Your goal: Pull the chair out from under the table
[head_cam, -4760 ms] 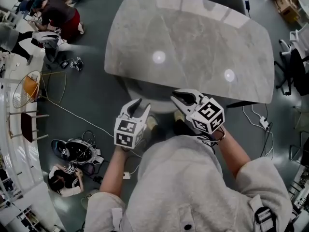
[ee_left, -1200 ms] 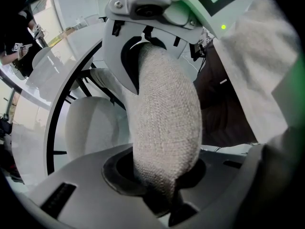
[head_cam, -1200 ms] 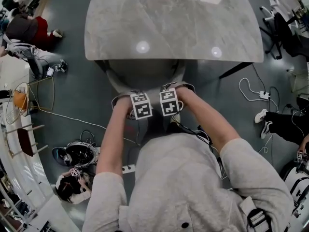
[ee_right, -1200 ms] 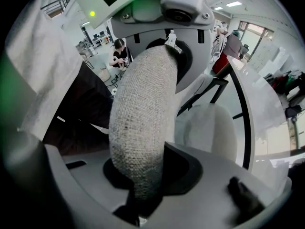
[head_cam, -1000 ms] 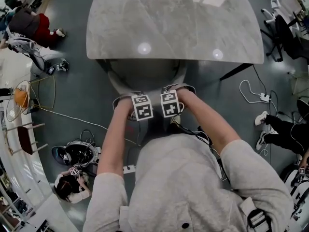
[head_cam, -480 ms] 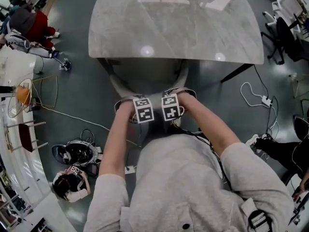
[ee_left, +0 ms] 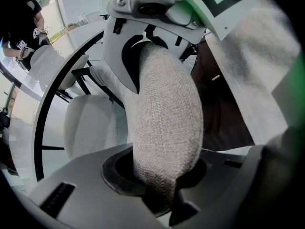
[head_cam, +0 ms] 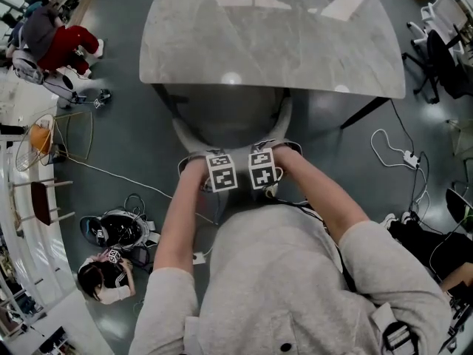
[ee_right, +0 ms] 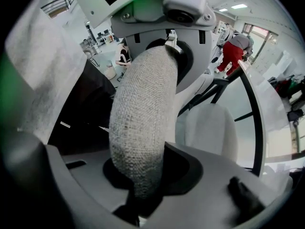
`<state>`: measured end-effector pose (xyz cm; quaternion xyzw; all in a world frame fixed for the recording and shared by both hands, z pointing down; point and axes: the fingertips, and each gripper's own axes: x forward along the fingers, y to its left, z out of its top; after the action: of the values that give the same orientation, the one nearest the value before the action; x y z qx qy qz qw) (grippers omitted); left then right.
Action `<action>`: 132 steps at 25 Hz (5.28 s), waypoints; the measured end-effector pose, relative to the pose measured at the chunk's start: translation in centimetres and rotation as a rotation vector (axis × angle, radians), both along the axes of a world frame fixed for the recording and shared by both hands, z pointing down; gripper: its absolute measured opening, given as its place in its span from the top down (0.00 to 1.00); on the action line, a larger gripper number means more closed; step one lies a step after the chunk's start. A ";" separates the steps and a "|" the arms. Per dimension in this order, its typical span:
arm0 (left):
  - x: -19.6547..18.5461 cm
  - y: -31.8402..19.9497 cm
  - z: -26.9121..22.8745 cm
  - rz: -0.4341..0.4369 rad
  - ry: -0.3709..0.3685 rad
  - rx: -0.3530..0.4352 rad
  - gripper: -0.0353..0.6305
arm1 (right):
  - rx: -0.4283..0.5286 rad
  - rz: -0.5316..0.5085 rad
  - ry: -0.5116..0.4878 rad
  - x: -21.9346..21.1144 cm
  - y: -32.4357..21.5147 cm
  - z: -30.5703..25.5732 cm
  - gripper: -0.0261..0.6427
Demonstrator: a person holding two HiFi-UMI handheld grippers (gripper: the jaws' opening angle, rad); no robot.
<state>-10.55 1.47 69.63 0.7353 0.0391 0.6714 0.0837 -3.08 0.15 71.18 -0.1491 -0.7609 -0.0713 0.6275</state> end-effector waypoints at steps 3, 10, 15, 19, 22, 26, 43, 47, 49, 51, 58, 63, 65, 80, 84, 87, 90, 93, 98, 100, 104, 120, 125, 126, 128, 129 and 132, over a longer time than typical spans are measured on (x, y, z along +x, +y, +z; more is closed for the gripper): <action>0.5 0.8 0.0 -0.004 -0.002 0.004 0.74 | 0.000 -0.001 -0.002 0.5 0.8 -0.1 0.82; 1.7 3.0 0.1 -0.027 -0.005 0.020 0.74 | 0.009 -0.019 -0.005 1.6 2.8 0.1 0.82; 2.3 4.2 0.1 -0.060 -0.007 0.009 0.74 | 0.000 -0.054 0.002 2.2 3.8 0.1 0.82; 2.6 5.4 0.2 -0.059 -0.006 0.008 0.74 | -0.007 -0.055 -0.001 2.4 5.2 0.1 0.82; 2.7 5.9 0.2 -0.056 -0.002 0.015 0.74 | -0.006 -0.050 0.000 2.6 5.7 0.2 0.81; 2.7 6.2 0.2 -0.053 0.005 0.013 0.74 | 0.004 -0.042 -0.001 2.5 6.0 0.2 0.82; 2.0 8.2 0.3 0.031 0.010 0.018 0.74 | -0.014 0.027 0.017 2.0 8.8 0.2 0.81; 1.7 9.3 0.4 0.062 0.010 0.012 0.74 | -0.026 0.053 0.021 1.8 10.2 0.4 0.81; 1.6 9.3 0.5 0.065 0.008 0.008 0.74 | -0.028 0.066 0.018 1.7 10.2 0.4 0.81; 1.7 9.3 0.6 0.064 0.006 0.005 0.74 | -0.028 0.073 0.016 1.8 10.1 0.4 0.81; 2.1 10.0 0.3 0.058 0.006 0.003 0.74 | -0.030 0.074 0.024 2.3 10.8 0.3 0.81; 2.2 11.5 0.5 0.061 0.001 -0.002 0.74 | -0.037 0.077 0.023 2.4 12.3 0.5 0.80; 1.9 12.1 0.5 0.064 0.002 -0.004 0.74 | -0.043 0.081 0.022 2.1 13.0 0.5 0.80; 1.4 15.7 0.7 0.091 -0.001 -0.008 0.74 | -0.035 0.107 0.018 1.6 16.7 0.7 0.80; 1.4 16.8 0.8 0.098 -0.002 -0.009 0.74 | -0.034 0.115 0.021 1.7 17.8 0.8 0.80; 1.3 17.5 0.9 0.105 -0.002 -0.008 0.74 | -0.031 0.122 0.016 1.5 18.5 0.9 0.80; 1.4 18.5 0.9 0.111 -0.001 -0.008 0.74 | -0.030 0.127 0.018 1.6 19.6 0.9 0.80; 1.2 19.5 1.0 0.115 -0.003 -0.008 0.74 | -0.032 0.131 0.018 1.5 20.6 0.9 0.80; 1.0 21.4 1.0 0.125 -0.003 -0.008 0.74 | -0.032 0.143 0.019 1.3 22.5 1.0 0.80; 1.1 21.9 1.0 0.128 -0.003 -0.007 0.74 | -0.032 0.148 0.018 1.3 23.1 0.9 0.80; 1.3 23.0 1.0 0.132 -0.001 -0.006 0.74 | -0.030 0.153 0.017 1.6 24.2 1.0 0.80; 1.1 27.8 1.0 0.151 0.001 -0.018 0.74 | -0.036 0.165 0.034 1.5 29.0 0.9 0.80; 1.1 28.4 1.0 0.156 0.002 -0.020 0.74 | -0.037 0.166 0.035 1.5 29.6 1.0 0.80; 1.1 28.5 1.0 0.155 0.003 -0.018 0.74 | -0.036 0.166 0.033 1.5 29.7 1.0 0.80; 1.2 28.3 1.0 0.154 0.001 -0.017 0.74 | -0.034 0.167 0.031 1.6 29.6 0.9 0.80; 1.3 28.2 1.0 0.154 -0.001 -0.017 0.74 | -0.032 0.167 0.031 1.6 29.4 0.9 0.80; 1.2 28.4 1.0 0.147 -0.003 -0.020 0.74 | -0.029 0.162 0.031 1.5 29.6 0.9 0.80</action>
<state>-9.38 29.88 70.65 0.7286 0.0995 0.6764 0.0418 -1.62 29.72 72.10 -0.0974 -0.7617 -0.0069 0.6405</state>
